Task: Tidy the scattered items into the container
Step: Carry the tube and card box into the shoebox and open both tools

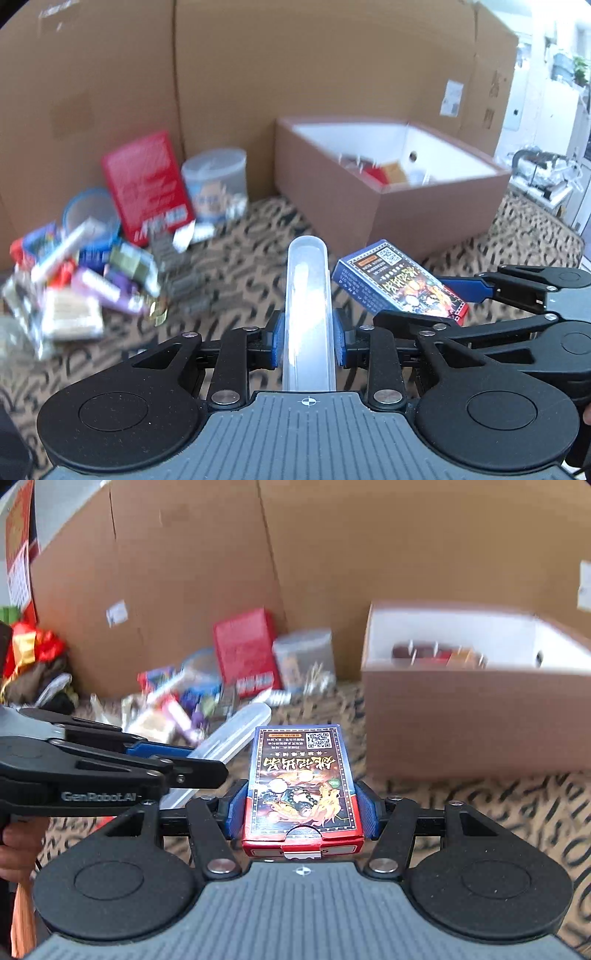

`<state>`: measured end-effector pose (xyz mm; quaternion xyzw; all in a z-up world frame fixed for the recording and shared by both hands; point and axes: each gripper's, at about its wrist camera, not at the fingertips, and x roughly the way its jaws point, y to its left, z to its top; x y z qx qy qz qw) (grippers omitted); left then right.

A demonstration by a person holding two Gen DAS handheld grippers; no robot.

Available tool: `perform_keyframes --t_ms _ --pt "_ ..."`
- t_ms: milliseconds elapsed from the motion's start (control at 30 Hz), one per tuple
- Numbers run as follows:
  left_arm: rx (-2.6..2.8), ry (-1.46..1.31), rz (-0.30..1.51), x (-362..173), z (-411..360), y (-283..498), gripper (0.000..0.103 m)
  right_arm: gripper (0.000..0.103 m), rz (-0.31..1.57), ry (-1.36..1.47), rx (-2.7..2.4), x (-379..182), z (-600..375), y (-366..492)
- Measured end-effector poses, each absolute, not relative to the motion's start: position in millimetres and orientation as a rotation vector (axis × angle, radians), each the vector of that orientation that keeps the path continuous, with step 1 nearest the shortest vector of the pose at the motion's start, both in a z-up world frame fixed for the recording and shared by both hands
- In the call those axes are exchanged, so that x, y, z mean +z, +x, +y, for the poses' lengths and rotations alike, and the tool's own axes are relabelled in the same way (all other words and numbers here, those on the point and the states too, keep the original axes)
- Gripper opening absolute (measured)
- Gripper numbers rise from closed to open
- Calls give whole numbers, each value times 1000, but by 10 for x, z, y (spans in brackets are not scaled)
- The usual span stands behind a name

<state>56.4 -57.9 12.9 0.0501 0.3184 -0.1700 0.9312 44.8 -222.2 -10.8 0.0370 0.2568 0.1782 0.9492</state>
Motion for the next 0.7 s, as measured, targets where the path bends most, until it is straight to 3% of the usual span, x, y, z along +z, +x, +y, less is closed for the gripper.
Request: perform_keyframes --t_ms 400,700 --pt "-430 161 496 678 -1288 1102 25 65 353 103 227 436 -2912 721" --pt "-495 159 533 694 -1916 1904 25 65 369 112 117 488 -3502 1321"
